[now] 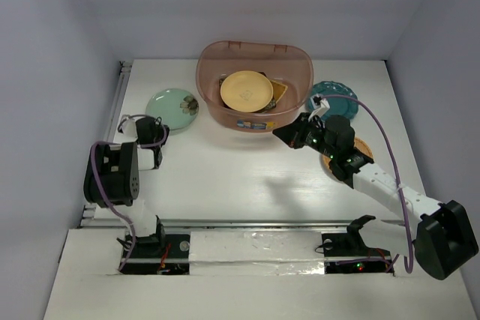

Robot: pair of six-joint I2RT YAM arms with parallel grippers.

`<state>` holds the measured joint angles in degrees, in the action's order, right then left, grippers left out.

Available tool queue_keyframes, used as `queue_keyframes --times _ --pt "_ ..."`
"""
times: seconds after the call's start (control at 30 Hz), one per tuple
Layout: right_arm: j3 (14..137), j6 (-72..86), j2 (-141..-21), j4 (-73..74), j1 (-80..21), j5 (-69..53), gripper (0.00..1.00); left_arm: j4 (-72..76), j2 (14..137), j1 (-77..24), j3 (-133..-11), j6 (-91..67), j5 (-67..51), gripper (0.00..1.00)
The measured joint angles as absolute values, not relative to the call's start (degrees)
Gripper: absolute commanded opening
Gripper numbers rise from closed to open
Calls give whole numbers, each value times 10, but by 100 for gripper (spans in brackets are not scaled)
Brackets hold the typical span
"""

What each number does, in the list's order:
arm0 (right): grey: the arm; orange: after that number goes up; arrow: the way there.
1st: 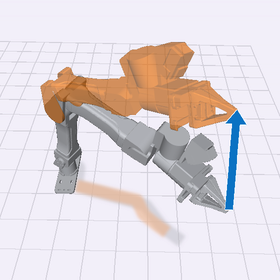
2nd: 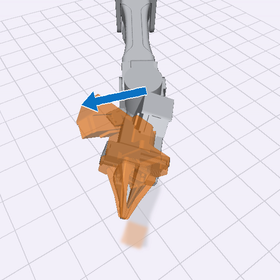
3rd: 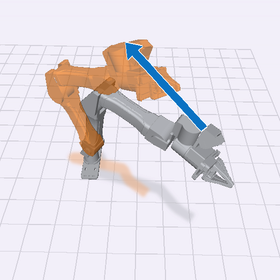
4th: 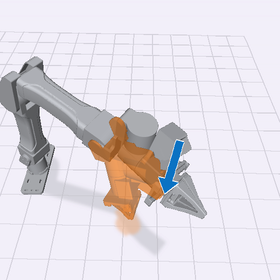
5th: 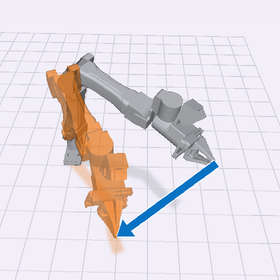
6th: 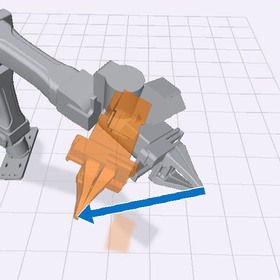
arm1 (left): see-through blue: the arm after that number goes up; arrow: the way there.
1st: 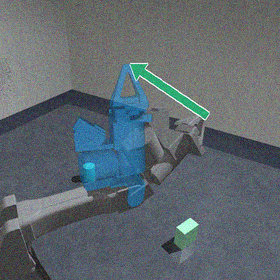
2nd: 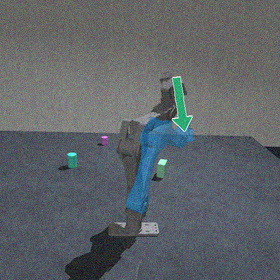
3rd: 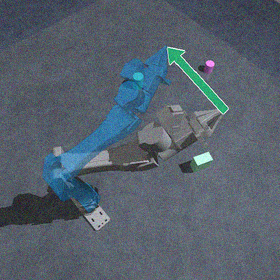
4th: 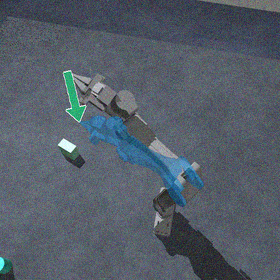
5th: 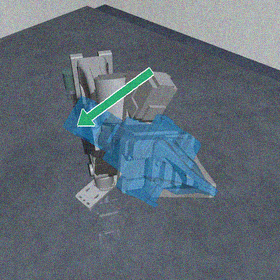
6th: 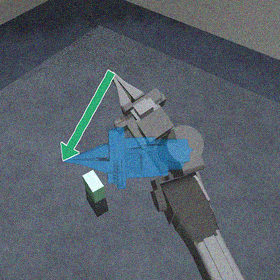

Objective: Place the plates into the plastic bin on the countertop

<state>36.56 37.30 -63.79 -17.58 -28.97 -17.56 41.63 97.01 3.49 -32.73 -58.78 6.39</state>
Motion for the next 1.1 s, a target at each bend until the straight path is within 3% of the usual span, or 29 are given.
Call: queue_keyframes --times 0.53,1.1 --pt "366 369 -632 -169 -290 -139 2 484 752 35 -179 -569 110 0" --pt "366 367 -632 -163 -290 -119 4 395 495 35 -194 -540 198 0"
